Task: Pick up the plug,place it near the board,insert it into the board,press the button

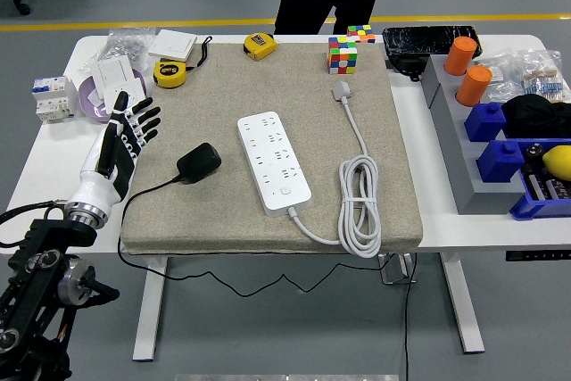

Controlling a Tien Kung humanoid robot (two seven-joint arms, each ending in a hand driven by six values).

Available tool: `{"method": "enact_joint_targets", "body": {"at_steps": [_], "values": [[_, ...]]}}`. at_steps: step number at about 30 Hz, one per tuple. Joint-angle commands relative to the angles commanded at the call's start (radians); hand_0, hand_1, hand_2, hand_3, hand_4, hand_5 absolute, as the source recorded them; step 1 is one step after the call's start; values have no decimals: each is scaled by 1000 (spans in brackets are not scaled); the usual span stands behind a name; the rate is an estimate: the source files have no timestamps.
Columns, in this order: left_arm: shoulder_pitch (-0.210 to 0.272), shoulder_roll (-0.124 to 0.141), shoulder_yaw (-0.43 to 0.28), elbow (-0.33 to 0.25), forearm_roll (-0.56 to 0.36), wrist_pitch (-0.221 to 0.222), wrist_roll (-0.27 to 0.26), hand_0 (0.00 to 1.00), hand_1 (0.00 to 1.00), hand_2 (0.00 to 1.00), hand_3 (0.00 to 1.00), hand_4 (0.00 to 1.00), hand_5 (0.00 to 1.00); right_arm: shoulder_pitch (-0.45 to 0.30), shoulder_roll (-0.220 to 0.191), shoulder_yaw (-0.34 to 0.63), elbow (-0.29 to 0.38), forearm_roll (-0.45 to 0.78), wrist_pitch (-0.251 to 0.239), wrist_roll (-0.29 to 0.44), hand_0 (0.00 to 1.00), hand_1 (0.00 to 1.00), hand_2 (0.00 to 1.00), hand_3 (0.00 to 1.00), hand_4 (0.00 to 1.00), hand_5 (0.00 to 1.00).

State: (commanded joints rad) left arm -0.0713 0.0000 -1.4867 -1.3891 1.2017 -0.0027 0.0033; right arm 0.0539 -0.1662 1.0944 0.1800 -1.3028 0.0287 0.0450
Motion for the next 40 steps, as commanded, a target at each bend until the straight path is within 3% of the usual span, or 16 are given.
{"method": "enact_joint_targets", "body": {"at_steps": [40], "values": [[0, 0, -2, -16, 35, 7, -2, 902, 865, 844, 848, 998, 998, 0, 1, 3, 0, -1, -1, -1, 957, 899, 847, 856, 998, 953]]}}
